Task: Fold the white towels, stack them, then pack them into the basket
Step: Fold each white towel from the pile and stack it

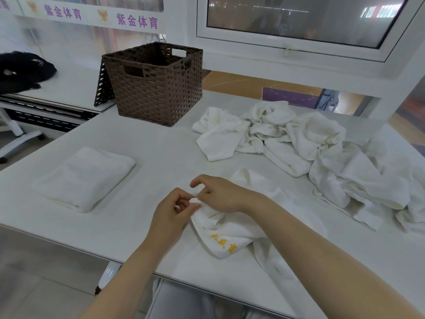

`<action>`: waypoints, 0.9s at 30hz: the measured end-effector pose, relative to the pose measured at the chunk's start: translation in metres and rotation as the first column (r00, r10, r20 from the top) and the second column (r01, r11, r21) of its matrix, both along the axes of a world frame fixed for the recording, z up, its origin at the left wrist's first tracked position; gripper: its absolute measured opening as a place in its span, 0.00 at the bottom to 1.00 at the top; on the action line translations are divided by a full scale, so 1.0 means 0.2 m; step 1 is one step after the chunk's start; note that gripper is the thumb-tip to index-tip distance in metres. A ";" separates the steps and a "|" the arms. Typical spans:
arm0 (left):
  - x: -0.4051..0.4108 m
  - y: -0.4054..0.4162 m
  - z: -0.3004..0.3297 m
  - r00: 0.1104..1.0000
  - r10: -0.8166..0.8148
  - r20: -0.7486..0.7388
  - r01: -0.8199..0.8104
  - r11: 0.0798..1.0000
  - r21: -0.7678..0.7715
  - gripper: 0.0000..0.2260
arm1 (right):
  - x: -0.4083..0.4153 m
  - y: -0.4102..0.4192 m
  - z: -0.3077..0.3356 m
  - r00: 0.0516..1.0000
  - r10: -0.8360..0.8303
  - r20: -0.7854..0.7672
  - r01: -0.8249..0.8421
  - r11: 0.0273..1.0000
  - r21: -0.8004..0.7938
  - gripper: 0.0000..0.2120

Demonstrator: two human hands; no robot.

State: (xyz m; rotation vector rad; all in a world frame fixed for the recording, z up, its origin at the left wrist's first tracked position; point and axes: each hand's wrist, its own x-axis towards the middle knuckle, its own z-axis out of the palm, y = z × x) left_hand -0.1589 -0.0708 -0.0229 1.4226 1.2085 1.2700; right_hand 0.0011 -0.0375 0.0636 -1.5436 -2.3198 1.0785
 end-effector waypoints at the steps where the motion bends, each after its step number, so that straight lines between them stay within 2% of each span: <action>1: 0.00 0.00 0.00 1.000 0.008 0.007 -0.008 1.000 0.000 0.07 | 0.02 0.01 0.00 1.000 -0.009 -0.024 0.009 1.000 -0.015 0.17; 3: -0.01 0.01 -0.01 0.999 0.023 0.023 -0.023 1.000 -0.004 0.06 | 0.08 0.02 0.01 0.992 -0.059 -0.115 0.060 0.998 0.003 0.17; 6: -0.02 0.03 -0.03 0.998 0.002 0.060 0.000 0.999 -0.036 0.05 | 0.22 0.06 0.05 0.930 -0.254 -0.264 0.303 0.938 0.168 0.20; 8: -0.02 0.03 -0.03 0.995 -0.023 0.097 0.029 0.998 -0.063 0.07 | 0.32 0.08 0.07 0.897 -0.366 -0.246 0.417 0.886 0.201 0.20; 11: -0.02 0.04 -0.04 0.995 -0.037 0.098 0.044 0.997 -0.070 0.08 | 0.45 0.09 0.04 0.959 -0.282 -0.039 0.285 0.948 0.146 0.22; 14: -0.02 0.04 -0.04 0.997 -0.037 0.069 0.041 0.997 -0.070 0.08 | 0.49 0.05 0.01 0.974 -0.177 0.144 0.166 0.982 0.087 0.22; 18: -0.02 0.04 -0.03 0.993 -0.079 0.088 0.087 0.992 -0.090 0.11 | 0.49 0.01 0.02 0.979 -0.101 0.178 0.089 0.993 0.077 0.16; 23: -0.03 0.03 -0.01 0.975 -0.110 0.191 0.138 0.980 -0.140 0.15 | 0.54 0.02 0.05 0.962 -0.094 0.257 0.069 0.992 0.106 0.10; 25: -0.03 0.02 0.00 0.965 -0.113 0.235 0.151 0.977 -0.151 0.14 | 0.57 0.00 0.08 0.967 -0.093 0.235 0.076 0.994 0.081 0.03; 27: -0.03 0.02 0.03 0.957 -0.112 0.266 0.159 0.974 -0.164 0.13 | 0.60 -0.03 0.12 0.981 -0.070 0.180 0.068 0.998 0.020 0.06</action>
